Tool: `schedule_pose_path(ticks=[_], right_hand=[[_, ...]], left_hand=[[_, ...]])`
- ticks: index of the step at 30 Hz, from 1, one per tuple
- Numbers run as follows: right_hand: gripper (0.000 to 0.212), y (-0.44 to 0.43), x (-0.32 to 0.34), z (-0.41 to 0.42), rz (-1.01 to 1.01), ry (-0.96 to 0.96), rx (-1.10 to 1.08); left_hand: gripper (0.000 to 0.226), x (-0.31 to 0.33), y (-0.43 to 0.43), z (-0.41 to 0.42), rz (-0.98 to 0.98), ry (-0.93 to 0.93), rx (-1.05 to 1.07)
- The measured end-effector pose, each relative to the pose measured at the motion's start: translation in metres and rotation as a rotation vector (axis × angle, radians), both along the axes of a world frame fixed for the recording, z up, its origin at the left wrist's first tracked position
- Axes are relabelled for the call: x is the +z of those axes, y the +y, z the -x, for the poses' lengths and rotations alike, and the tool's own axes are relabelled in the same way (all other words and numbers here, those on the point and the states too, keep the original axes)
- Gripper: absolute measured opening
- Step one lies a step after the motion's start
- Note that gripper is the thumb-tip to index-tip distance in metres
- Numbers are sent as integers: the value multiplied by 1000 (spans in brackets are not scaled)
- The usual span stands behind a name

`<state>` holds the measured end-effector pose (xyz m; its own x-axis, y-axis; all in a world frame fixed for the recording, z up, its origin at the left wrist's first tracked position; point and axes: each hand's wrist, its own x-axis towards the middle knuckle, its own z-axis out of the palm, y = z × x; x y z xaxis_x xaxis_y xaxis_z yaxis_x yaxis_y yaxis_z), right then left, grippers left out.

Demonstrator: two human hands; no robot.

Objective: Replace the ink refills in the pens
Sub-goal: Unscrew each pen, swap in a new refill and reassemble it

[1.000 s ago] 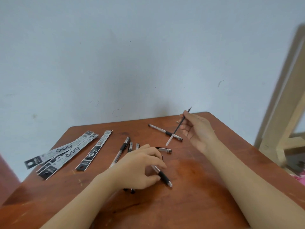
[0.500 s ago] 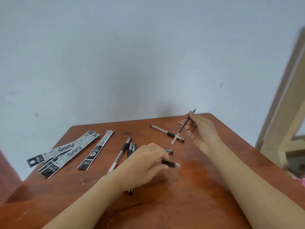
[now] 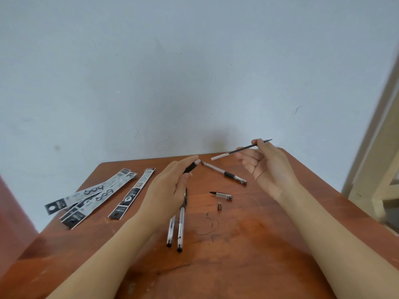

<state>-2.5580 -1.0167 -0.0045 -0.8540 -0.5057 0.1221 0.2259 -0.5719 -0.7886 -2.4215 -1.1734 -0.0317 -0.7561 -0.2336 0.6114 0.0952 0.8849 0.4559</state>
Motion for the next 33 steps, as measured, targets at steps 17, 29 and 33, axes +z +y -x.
schedule_pose_path(ticks=[17, 29, 33], right_hand=[[21, -3, -2, -6, -34, 69, 34], [20, 0, 2, -12, -43, 246, 6], [19, 0, 4, -20, -112, 424, -63]], left_hand=[[47, 0, 3, 0, -52, -1, -94], [43, 1, 1, 0, -53, -77, -23], [43, -1, -1, 2, -54, -93, 7]])
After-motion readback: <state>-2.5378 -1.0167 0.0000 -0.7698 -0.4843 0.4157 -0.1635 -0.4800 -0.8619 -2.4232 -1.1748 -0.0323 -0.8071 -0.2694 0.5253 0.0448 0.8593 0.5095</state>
